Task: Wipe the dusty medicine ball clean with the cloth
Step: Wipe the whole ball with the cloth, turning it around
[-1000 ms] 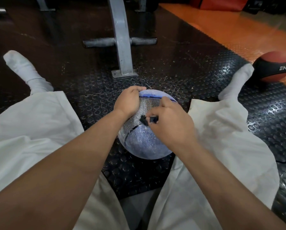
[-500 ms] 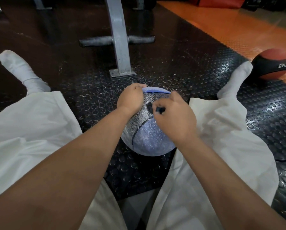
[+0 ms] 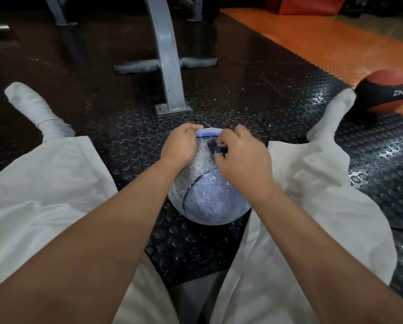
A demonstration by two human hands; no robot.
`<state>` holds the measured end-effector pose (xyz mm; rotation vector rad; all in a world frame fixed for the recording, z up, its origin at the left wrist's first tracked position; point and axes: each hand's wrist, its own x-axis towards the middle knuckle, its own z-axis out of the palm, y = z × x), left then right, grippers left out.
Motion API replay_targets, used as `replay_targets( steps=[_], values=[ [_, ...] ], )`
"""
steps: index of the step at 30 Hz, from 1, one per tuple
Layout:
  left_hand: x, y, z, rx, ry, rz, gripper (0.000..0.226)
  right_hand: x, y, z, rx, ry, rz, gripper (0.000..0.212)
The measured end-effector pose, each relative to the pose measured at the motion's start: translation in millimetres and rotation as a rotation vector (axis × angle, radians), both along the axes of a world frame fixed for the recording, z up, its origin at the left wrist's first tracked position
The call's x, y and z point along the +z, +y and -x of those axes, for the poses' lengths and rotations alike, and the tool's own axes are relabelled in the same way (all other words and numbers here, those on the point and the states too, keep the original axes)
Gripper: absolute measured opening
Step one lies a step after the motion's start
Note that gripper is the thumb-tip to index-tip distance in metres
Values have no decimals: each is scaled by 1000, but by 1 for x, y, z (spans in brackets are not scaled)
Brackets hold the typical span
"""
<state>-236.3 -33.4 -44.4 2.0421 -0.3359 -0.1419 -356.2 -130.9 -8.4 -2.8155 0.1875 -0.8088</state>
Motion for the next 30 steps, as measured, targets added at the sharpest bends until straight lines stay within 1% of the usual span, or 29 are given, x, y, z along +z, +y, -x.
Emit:
replay_targets(
  steps=[2, 5, 7, 8, 10, 12, 15, 17, 19, 21, 22, 23, 24, 26, 28, 30],
  values=[
    [0, 1, -1, -21, 35, 68, 38, -7, 4, 18, 78, -23, 15, 15],
    [-2, 4, -1, -40, 55, 84, 38, -9, 3, 27, 137, 32, 22, 15],
    [-2, 5, -1, -38, 46, 86, 38, 1, 2, 16, 86, 58, 29, 9],
    [-2, 5, -2, -34, 36, 90, 37, 7, 0, 4, 29, 80, 9, 10],
    [0, 3, -2, -23, 36, 95, 37, 16, -4, -24, -74, 159, -59, 20],
    [1, 1, -1, -6, 49, 88, 36, 22, -3, -43, -86, 208, -56, 23],
    [4, 3, -2, 9, 27, 66, 36, 18, 2, -35, -59, 178, -8, 22],
    [5, 4, -1, -2, 21, 82, 36, 6, 6, -13, -19, 100, 29, 19],
    [3, 7, 1, -8, 40, 98, 37, -2, 14, 11, 60, 96, 22, 8],
    [1, 9, 2, -30, 54, 120, 38, -5, 18, 26, 118, 98, 17, 10],
    [0, 10, 2, -44, 60, 129, 38, -3, 18, 26, 122, 123, 26, 8],
    [-2, 11, 2, -52, 65, 137, 38, 1, 17, 24, 106, 135, 45, 7],
    [-2, 12, 1, -55, 68, 144, 38, 6, 16, 18, 80, 176, 59, 14],
    [-4, 15, -2, -48, 73, 162, 38, 14, 12, 1, 8, 181, 39, 22],
    [-5, 18, -2, -31, 68, 175, 38, 20, 14, -16, -52, 174, -28, 24],
    [-8, 20, -3, 1, 62, 181, 38, 20, 20, -21, -57, 166, -11, 25]
  ],
)
